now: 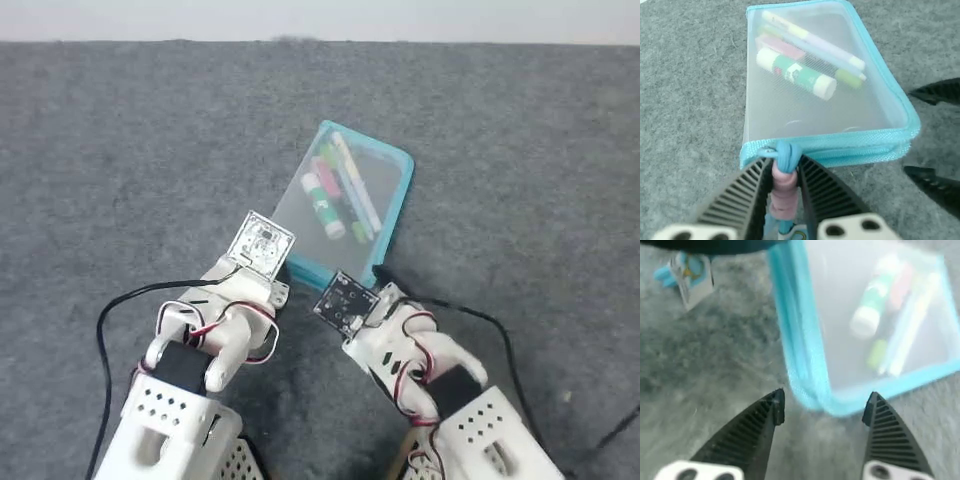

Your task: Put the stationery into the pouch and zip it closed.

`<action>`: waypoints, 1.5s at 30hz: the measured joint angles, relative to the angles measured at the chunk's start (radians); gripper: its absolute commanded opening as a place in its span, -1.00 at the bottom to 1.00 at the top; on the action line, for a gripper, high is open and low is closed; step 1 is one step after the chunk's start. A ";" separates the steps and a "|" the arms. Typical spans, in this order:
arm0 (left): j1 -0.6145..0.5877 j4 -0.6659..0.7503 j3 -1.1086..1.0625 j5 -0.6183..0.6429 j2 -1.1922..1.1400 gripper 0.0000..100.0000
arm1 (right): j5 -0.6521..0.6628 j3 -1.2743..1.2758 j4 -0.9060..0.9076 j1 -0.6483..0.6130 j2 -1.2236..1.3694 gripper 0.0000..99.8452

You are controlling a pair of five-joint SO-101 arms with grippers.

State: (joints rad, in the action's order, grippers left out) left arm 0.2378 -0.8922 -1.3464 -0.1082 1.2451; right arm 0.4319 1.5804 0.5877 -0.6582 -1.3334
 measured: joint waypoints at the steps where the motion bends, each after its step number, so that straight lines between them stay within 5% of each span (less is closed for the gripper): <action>1: 0.000 0.000 0.000 0.000 0.000 -0.98 | 0.000 0.017 -0.046 -0.002 0.000 -0.50; 24: 0.035 -0.028 0.054 0.020 0.000 -0.98 | 0.124 0.041 -0.077 -0.072 0.000 -0.50; 32: 0.160 -0.071 0.054 0.015 0.000 -0.98 | 0.124 0.041 -0.140 0.035 0.000 -0.68; 45: 0.175 -0.121 0.100 0.011 0.000 -0.98 | 0.183 0.044 -0.040 0.049 -0.002 -0.55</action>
State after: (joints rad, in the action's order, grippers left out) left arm 0.4127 -1.0134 -1.2467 -0.0974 1.2451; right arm 0.6145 1.6249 0.5478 -0.6091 -1.3349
